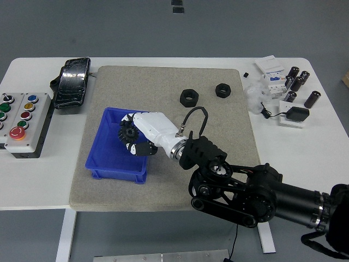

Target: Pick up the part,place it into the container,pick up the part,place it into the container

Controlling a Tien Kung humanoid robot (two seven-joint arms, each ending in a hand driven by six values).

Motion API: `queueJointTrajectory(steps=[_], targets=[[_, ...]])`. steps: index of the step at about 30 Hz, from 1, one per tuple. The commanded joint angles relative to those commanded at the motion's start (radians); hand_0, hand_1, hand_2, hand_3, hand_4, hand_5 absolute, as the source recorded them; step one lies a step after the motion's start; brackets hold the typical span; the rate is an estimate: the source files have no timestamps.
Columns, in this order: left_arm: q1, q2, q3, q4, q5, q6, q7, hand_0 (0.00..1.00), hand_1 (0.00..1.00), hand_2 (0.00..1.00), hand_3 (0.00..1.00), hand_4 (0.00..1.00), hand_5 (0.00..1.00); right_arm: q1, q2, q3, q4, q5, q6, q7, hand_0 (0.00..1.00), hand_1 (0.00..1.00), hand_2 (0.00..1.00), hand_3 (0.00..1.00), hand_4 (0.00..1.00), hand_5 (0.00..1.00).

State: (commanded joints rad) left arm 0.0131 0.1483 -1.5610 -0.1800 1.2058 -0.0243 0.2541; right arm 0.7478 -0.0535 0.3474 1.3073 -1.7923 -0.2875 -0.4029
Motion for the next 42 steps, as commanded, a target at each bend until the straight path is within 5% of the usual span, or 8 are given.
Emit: queueJointTrajectory(steps=[4, 5, 13, 17, 27, 31, 42], targets=[[-0.001, 0.0, 0.001, 0.0, -0.001, 0.0, -0.001, 0.625, 0.581, 0.574, 0.651, 0.633, 0.395, 0.001, 0.001, -0.005, -0.007, 0.002, 0.016, -0.012, 0.365, 0.747, 0.805, 0.815, 0.67, 0.153], [-0.001, 0.0, 0.001, 0.0, 0.0, 0.0, -0.001, 0.625, 0.581, 0.573, 0.651, 0.633, 0.395, 0.001, 0.002, -0.007, -0.008, 0.001, 0.022, -0.016, 0.374, 0.759, 0.819, 0.837, 0.785, 0.221], [-0.002, 0.0, -0.001, 0.0, 0.004, 0.0, -0.001, 0.625, 0.581, 0.573, 0.65, 0.632, 0.394, -0.029, -0.007, 0.057, 0.01, -0.032, 0.016, -0.031, 0.368, 0.75, 0.818, 0.832, 0.774, 0.194], [0.001, -0.002, -0.004, 0.0, 0.004, 0.0, -0.003, 0.625, 0.581, 0.573, 0.65, 0.629, 0.392, -0.093, -0.046, 0.153, 0.058, -0.093, 0.015, -0.07, 0.354, 0.73, 0.812, 0.827, 0.75, 0.198], [0.003, -0.005, -0.012, 0.0, 0.008, 0.0, -0.007, 0.625, 0.581, 0.572, 0.649, 0.627, 0.391, -0.283, -0.214, 0.366, 0.192, -0.249, 0.201, -0.243, 0.345, 0.714, 0.806, 0.823, 0.775, 0.228], [0.005, -0.007, -0.016, 0.0, 0.014, -0.001, -0.005, 0.625, 0.581, 0.571, 0.649, 0.625, 0.389, -0.349, -0.23, 0.371, 0.192, -0.24, 0.246, -0.243, 0.334, 0.693, 0.8, 0.817, 0.789, 0.251], [-0.001, -0.005, -0.013, 0.0, 0.014, -0.002, -0.009, 0.625, 0.581, 0.571, 0.649, 0.624, 0.389, -0.369, -0.239, 0.346, 0.17, -0.21, 0.268, -0.243, 0.315, 0.645, 0.732, 0.747, 0.749, 0.273]])
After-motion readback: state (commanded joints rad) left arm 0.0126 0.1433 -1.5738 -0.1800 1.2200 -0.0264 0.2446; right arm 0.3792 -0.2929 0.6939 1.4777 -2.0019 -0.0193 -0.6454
